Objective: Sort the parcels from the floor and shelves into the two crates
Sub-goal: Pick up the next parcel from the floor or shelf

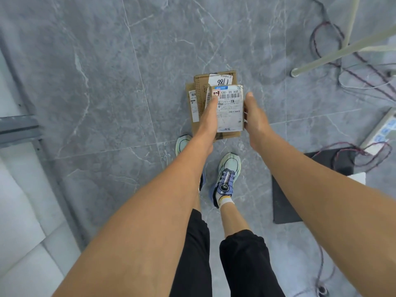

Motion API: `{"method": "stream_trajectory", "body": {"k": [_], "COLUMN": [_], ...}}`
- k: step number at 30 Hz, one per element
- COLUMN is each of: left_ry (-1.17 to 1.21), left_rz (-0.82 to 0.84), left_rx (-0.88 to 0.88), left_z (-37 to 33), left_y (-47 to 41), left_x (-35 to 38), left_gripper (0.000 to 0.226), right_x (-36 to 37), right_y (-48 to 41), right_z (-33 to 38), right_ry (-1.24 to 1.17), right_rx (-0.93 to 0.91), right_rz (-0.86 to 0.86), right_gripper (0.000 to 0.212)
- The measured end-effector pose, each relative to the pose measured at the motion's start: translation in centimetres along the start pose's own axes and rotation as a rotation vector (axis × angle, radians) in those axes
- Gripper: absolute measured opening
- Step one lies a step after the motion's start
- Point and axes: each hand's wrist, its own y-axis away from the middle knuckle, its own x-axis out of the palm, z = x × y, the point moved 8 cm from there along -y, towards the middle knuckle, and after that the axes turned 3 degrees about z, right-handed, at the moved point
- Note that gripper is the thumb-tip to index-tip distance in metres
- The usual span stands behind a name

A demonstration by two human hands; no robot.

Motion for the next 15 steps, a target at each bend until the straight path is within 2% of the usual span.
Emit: {"method": "stream_trajectory", "body": {"k": [7,12,15], "left_ry": [0.063,0.097,0.116], "left_rz": [0.059,0.058,0.029], "left_rx": [0.114,0.275,0.38], "left_z": [-4.5,-11.2,-15.0], "left_y": [5.1,13.9,20.2], "left_x": [-1.6,-4.5,-6.5], "left_gripper": [0.056,0.044,0.046], "right_x": [1.5,4.0,5.8], "right_y": [5.2,13.0,18.8], "right_z": [4.9,12.4,17.4], "right_ry": [-0.018,-0.008,0.026], "right_rx": [-0.09,-0.249,-0.378], "right_rz": [0.015,0.059,0.109], "right_gripper": [0.05,0.048,0.049]}}
